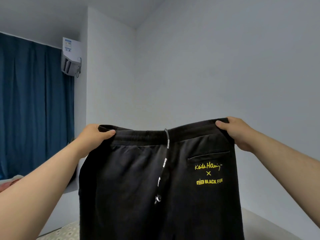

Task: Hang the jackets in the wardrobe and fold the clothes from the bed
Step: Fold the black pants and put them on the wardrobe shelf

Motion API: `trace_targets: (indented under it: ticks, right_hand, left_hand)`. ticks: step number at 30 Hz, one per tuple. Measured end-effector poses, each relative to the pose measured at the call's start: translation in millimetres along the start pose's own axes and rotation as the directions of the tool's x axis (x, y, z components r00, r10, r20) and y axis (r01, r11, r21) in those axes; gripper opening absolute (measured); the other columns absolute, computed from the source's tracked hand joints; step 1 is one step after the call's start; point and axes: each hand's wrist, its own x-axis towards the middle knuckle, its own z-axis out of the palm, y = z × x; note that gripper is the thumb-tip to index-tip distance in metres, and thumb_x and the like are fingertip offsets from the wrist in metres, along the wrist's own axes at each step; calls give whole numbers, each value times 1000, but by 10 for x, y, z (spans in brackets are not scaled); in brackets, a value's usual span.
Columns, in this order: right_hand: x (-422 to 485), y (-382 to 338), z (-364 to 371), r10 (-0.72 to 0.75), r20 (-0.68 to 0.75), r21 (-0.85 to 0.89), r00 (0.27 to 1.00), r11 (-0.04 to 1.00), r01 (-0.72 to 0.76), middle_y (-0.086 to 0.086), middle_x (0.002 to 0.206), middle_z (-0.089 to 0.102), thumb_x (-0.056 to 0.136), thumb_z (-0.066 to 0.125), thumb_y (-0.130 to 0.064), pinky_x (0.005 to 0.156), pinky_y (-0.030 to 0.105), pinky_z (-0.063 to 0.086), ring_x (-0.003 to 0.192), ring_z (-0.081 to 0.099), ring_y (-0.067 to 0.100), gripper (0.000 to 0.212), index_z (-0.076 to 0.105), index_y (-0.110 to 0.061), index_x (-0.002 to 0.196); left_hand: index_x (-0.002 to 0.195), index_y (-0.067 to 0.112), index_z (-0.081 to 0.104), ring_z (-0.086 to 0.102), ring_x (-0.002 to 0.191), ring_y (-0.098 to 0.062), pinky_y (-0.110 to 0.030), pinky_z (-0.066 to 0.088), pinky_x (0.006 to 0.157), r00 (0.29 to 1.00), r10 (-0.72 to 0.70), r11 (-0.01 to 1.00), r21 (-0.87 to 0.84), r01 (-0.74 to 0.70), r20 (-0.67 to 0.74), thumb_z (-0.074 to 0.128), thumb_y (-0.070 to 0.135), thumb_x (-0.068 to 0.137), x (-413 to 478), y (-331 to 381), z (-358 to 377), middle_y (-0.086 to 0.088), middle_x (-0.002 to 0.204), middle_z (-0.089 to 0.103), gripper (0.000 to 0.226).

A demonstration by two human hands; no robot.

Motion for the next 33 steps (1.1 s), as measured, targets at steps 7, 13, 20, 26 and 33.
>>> trace_targets:
  ticks: [7,13,20,26,33]
  right_hand:
    - [-67,-96,276,216,-95,314,972,933,-177,17,88,71,92,58,-6,65,37,58,74,69,29,10,66,-1,98]
    - [-251,-314,719,172,-46,445,984,886,-134,15,86,69,92,56,-2,66,37,58,69,67,26,8,64,-2,94]
    - [-588,-560,1310,-56,23,364,998,930,43,20,89,70,93,59,-7,74,42,60,76,71,31,10,64,-4,86]
    - [-617,-470,1269,-102,88,452,991,891,51,18,100,72,102,50,-25,87,46,56,89,71,30,31,68,1,101]
    - [-688,-417,1192,-104,188,578,977,816,-25,17,89,69,89,69,-20,80,45,55,78,66,30,18,68,-3,97]
  left_hand:
    - [105,3,64,64,88,-30,-39,55,81,953,-288,920,-302,249,-92,70,17,87,-16,185,137,-14,101,67,23]
    - [86,5,64,62,67,-22,-27,49,59,969,-237,820,-548,165,-64,63,8,87,-133,479,518,-11,83,67,4]
    - [82,2,67,69,63,-22,-24,55,56,993,64,852,-524,-3,97,64,16,93,-503,820,1096,-13,73,69,18]
    - [112,-6,64,67,76,-26,-34,58,72,937,171,783,-620,58,303,45,6,97,-581,825,1014,-18,94,66,27]
    - [122,3,61,69,90,-25,-34,58,79,905,182,810,-580,84,385,36,-7,97,-650,782,951,-16,104,72,37]
